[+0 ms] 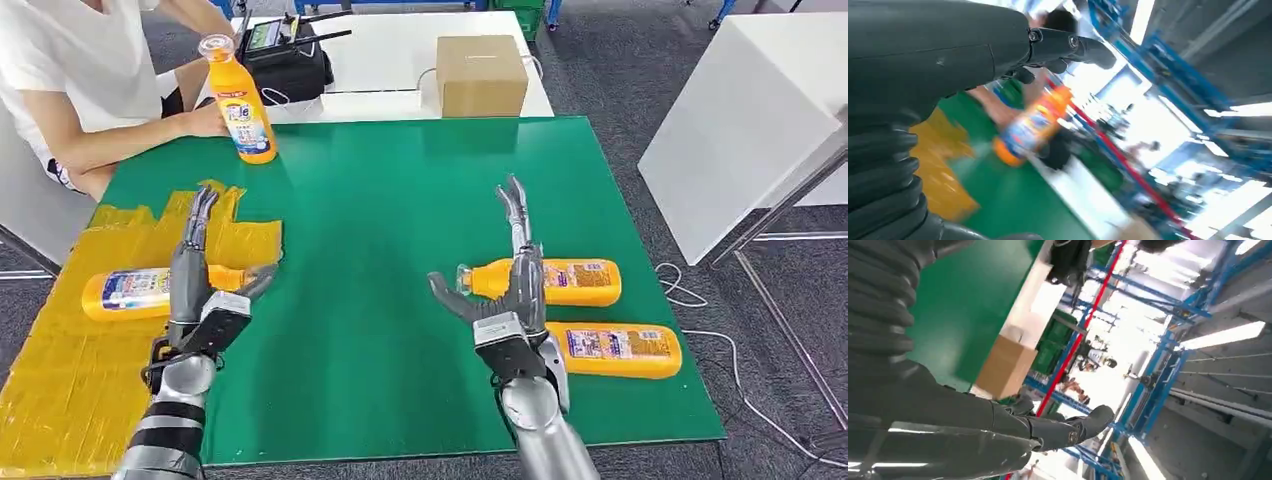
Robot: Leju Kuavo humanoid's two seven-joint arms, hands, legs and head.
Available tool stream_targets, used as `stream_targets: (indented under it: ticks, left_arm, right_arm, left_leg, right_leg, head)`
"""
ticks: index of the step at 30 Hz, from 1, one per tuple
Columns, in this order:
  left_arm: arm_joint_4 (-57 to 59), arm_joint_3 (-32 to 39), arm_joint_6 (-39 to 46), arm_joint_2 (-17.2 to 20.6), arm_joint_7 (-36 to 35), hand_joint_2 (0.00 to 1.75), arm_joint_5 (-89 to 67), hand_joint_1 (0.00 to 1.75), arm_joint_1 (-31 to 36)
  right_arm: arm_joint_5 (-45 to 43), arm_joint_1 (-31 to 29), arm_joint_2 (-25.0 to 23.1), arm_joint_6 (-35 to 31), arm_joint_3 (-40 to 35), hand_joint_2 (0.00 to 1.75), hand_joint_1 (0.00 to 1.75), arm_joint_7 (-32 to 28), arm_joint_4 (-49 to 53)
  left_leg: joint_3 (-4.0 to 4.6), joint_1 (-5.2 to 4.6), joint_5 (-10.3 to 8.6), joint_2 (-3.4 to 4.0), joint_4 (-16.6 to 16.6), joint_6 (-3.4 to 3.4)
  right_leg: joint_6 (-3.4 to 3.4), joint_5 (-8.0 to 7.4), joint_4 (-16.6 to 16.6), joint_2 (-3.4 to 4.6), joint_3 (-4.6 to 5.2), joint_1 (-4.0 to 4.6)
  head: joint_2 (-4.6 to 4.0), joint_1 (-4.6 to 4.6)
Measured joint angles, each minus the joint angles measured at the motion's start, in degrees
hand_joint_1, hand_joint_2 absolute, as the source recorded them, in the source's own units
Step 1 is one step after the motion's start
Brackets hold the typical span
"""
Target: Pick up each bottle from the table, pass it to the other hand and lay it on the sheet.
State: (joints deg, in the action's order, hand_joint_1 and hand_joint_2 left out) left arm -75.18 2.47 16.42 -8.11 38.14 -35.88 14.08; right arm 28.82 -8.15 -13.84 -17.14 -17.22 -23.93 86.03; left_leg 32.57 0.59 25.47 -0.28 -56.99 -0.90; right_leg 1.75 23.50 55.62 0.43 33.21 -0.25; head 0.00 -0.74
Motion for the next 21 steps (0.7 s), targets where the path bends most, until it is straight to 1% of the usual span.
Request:
stream_targets:
  ticks: [2, 4, 5, 7, 8, 10, 13, 18, 21]
  left_arm:
    - [-3.54, -1.07, -4.59, -0.72, -1.41, 1.75, 3.85, 0.00, -1.35]
    - [-6.32, -1.68, -8.76, -1.61, -3.95, 1.75, 7.39, 0.00, -3.03]
    - [-7.16, -1.72, -10.57, -1.99, -5.01, 1.75, 8.87, 0.00, -3.87]
    - [-8.45, -1.74, -12.84, -2.82, -6.47, 1.75, 11.03, 0.00, -5.41]
    - [-8.93, -1.77, -13.47, -3.19, -6.93, 1.75, 11.55, 0.00, -6.08]
    - [-9.39, -1.85, -14.04, -3.72, -7.28, 1.75, 12.01, 0.00, -7.08]
    - [-9.48, -1.99, -15.33, -4.02, -7.26, 1.75, 13.14, 0.00, -7.38]
    - [-9.37, -2.79, -16.45, -4.46, -7.21, 1.75, 14.74, 0.00, -7.39]
    - [-8.95, -2.99, -16.62, -4.59, -7.23, 1.75, 15.71, 0.00, -7.37]
  right_arm:
    - [9.41, -0.07, 0.61, -0.83, 0.31, 1.75, 0.00, 4.80, 0.04]
    - [21.59, -0.45, 2.35, -0.70, 0.52, 1.75, 0.00, 11.71, -0.48]
    - [26.21, -0.82, 3.28, -0.43, 0.79, 1.75, 0.00, 14.41, -1.25]
    - [32.74, -1.65, 5.47, 0.60, 1.79, 1.75, 0.00, 18.84, -3.37]
    - [34.99, -2.14, 6.64, 1.72, 2.57, 1.75, 0.00, 20.01, -4.76]
    - [36.88, -3.31, 8.87, 4.25, 4.19, 1.75, 0.00, 20.71, -7.95]
    - [34.54, -5.58, 12.04, 8.94, 6.18, 1.75, 0.00, 18.59, -13.21]
    - [35.17, -11.28, 16.24, 10.65, 9.09, 1.75, 0.00, 19.66, -21.72]
    - [35.94, -14.12, 17.38, 11.48, 9.86, 1.75, 0.00, 20.17, -25.78]
  left_leg:
    - [-0.01, 0.01, 0.00, 0.02, 0.00, 0.00]
    - [-0.02, 0.01, 0.00, 0.00, 0.00, 0.00]
    - [-0.02, 0.01, 0.00, -0.01, 0.00, 0.00]
    - [-0.02, 0.01, 0.00, -0.02, 0.00, 0.00]
    - [-0.02, 0.01, -0.01, -0.02, 0.00, 0.00]
    - [-0.02, 0.00, -0.01, -0.02, -0.01, 0.00]
    - [-0.01, -0.04, -0.01, -0.03, -0.03, -0.01]
    - [-0.02, -0.06, -0.01, -0.01, -0.03, -0.01]
    - [-0.03, -0.06, -0.01, 0.00, -0.03, -0.01]
  right_leg:
    - [0.00, 0.00, -0.01, 0.00, 0.00, 0.00]
    - [0.00, 0.00, -0.01, -0.01, -0.01, 0.00]
    - [0.00, 0.00, -0.01, -0.01, -0.02, 0.01]
    - [0.00, 0.00, -0.01, -0.02, -0.03, 0.01]
    - [0.00, 0.00, -0.01, -0.02, -0.04, 0.00]
    - [0.01, -0.01, -0.01, -0.02, -0.05, 0.00]
    - [0.02, -0.02, -0.01, -0.02, -0.04, -0.05]
    - [0.02, -0.02, -0.01, -0.01, -0.04, -0.12]
    - [0.02, -0.02, 0.00, -0.02, -0.03, -0.12]
  head:
    - [0.00, 0.00]
    - [0.00, 0.02]
    - [0.00, 0.00]
    - [0.00, 0.00]
    - [0.00, 0.00]
    - [0.00, 0.02]
    - [0.00, -0.02]
    - [0.00, -0.04]
    - [0.00, 0.00]
